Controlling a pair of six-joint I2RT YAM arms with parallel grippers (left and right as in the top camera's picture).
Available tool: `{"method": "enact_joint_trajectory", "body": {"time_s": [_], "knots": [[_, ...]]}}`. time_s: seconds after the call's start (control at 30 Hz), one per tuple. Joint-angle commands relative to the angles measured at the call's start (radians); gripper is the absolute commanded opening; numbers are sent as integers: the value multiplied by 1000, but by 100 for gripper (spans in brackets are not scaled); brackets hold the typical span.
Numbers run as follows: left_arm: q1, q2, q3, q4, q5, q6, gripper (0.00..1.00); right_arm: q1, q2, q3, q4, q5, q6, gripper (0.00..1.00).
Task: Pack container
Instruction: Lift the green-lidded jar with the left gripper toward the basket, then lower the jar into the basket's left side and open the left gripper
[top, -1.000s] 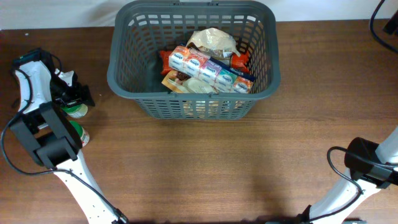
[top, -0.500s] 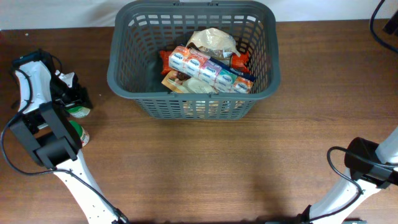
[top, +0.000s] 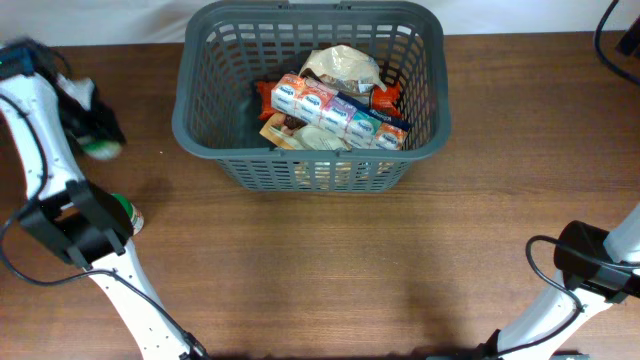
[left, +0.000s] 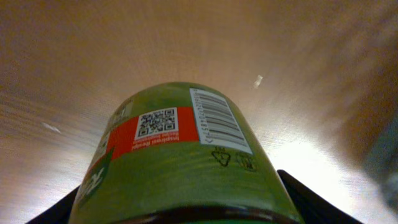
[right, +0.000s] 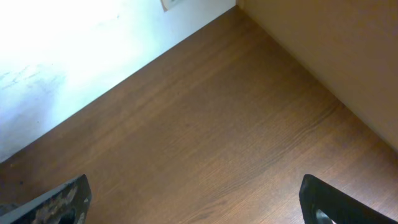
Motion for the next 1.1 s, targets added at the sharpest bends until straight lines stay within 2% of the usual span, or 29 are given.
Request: {"method": "enact_joint_trajectory", "body": {"time_s": [0.0,0.13,0.23,0.37,0.47,0.53,0.7,0.8,0.83,1.07], "knots": [[-30,-71,204,-2,92,-13,2,-3,-8,-5,0,-1,12,99],[-79,-146,397,46,207,21,2,-3,-8,-5,0,-2,12,99],[-142,-246,389,122,293,93,2,-3,-8,-5,0,-1,12,99],[-315,-326,389,123,317,306,2,-3,-8,-5,0,-1,12,99],[-428,-323,379,69,270,406,2,-3,-8,-5,0,-2,12,99],[-515,-314,317,39,222,448,2,-3,-8,-5,0,-1,12,99],[-608,-307,108,49,134,491,2,-3,-8,-5,0,-2,12,99],[-624,-307,-51,61,92,491,2,-3,-8,-5,0,-1,12,99],[-623,-307,-154,79,91,491,2,-3,-8,-5,0,-1,12,99],[-623,-307,-465,143,91,459,2,-3,-8,-5,0,-1,12,98]]}}
